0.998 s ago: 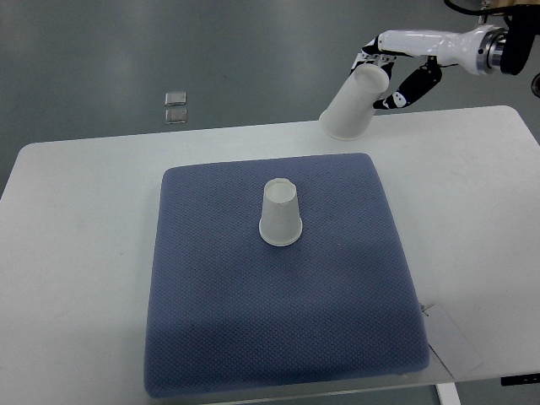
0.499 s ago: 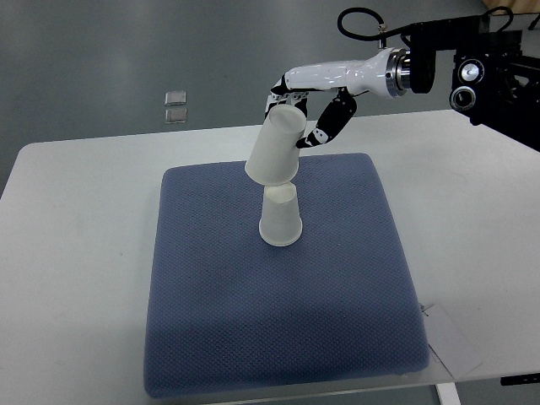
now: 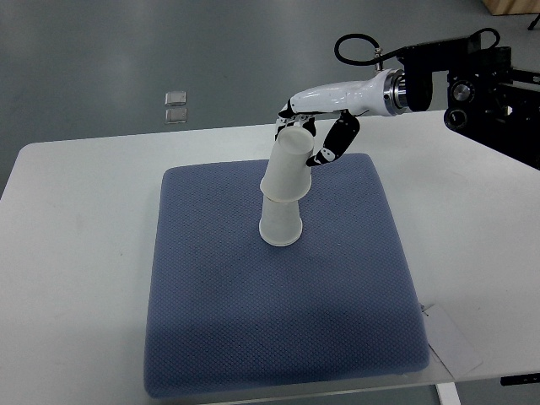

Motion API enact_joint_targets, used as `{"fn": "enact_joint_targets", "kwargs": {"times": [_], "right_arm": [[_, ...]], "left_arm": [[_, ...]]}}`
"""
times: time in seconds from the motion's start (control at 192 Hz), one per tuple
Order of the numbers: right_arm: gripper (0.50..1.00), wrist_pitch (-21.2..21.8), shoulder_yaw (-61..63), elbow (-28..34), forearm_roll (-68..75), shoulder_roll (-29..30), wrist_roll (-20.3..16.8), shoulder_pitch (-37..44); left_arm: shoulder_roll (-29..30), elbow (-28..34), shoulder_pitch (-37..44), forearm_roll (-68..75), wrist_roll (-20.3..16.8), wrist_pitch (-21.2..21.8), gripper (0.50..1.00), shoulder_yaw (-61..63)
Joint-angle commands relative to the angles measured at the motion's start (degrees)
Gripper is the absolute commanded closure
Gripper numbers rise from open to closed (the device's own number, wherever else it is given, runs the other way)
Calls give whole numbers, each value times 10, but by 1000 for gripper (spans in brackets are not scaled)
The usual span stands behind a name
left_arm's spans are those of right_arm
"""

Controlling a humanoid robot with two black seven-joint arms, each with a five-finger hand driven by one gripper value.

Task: Stack paper cups
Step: 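Lower the held cup onto the inverted cup, nesting it on top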

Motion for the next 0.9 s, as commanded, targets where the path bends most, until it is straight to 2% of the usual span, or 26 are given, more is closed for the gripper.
{"fn": "enact_joint_targets", "kwargs": {"times": [0.0, 0.182, 0.369, 0.697, 0.894], "right_arm": [[1000, 3, -1, 1, -4, 0, -1, -3], [1000, 11, -1, 0, -4, 1, -1, -2], [1000, 42, 6, 5, -3, 0, -1, 10], [1000, 38, 6, 16, -4, 0, -2, 10], [1000, 30, 6, 16, -4, 1, -21, 8]], "left_arm": [[0, 0, 0, 0, 0, 0, 500, 0], [0, 0, 0, 0, 0, 0, 500, 0], [0, 0, 0, 0, 0, 0, 500, 0], [0, 0, 0, 0, 0, 0, 500, 0], [0, 0, 0, 0, 0, 0, 500, 0]]}}
